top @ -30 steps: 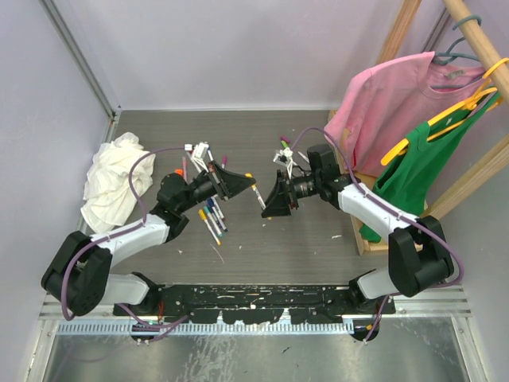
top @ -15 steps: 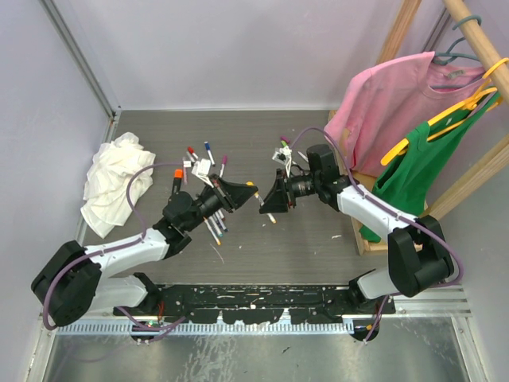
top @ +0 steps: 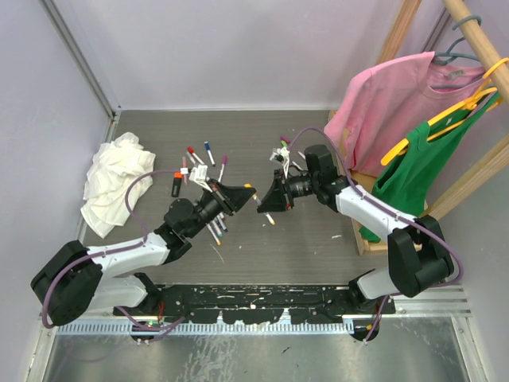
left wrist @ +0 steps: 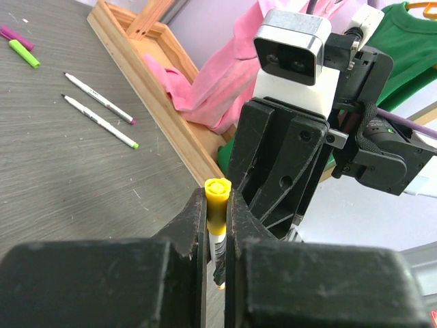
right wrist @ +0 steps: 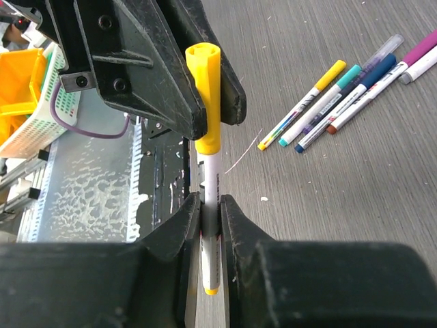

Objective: Open the pen caps
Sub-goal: Open the pen cap from the pen.

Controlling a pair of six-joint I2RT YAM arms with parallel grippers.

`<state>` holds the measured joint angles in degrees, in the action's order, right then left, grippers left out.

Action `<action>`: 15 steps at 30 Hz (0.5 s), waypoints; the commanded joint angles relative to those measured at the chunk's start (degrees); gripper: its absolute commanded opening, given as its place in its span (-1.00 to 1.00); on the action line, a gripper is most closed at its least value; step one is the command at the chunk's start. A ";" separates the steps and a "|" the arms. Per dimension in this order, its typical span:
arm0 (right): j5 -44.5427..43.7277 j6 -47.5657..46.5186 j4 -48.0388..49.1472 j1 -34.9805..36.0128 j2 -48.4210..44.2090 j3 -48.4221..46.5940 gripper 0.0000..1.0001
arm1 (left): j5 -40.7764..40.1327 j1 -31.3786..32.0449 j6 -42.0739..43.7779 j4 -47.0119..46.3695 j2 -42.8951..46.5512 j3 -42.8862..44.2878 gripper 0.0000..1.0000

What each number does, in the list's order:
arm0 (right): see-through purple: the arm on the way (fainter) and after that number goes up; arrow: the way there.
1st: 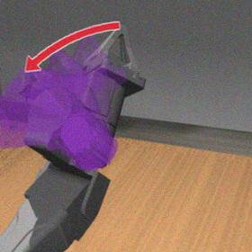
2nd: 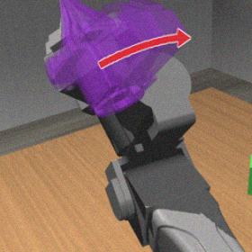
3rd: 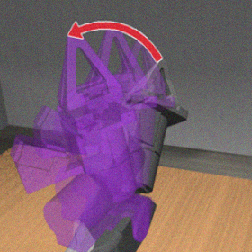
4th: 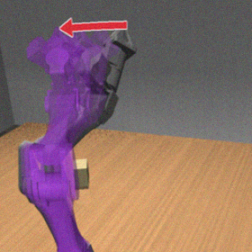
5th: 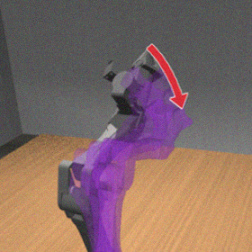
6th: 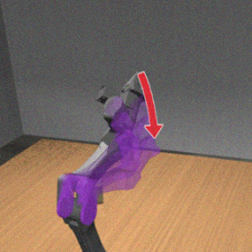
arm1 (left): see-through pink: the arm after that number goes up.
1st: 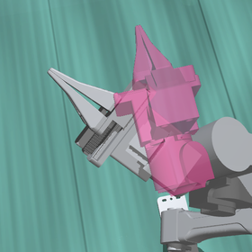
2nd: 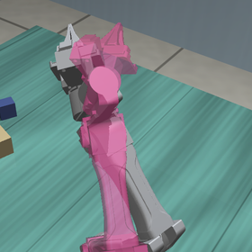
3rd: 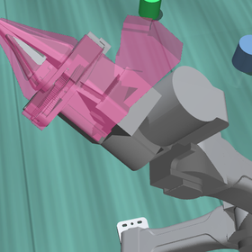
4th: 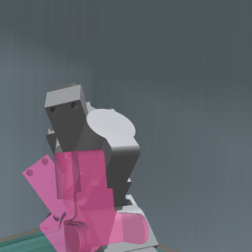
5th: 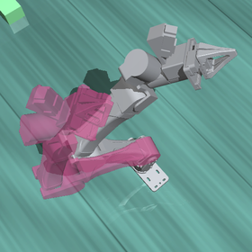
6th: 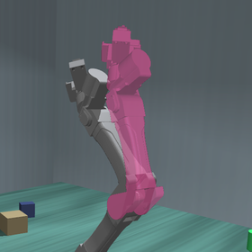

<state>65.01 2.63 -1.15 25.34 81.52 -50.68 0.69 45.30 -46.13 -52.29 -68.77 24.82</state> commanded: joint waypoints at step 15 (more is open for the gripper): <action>-1.66 -6.81 -10.27 0.67 3.60 -5.99 -0.98 | -9.78 -14.77 0.79 -2.09 6.39 8.38 -1.00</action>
<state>62.17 -1.78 -5.41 26.15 83.79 -55.31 -5.32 38.50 -48.56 -51.13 -64.71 26.39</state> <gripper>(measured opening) 0.196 0.056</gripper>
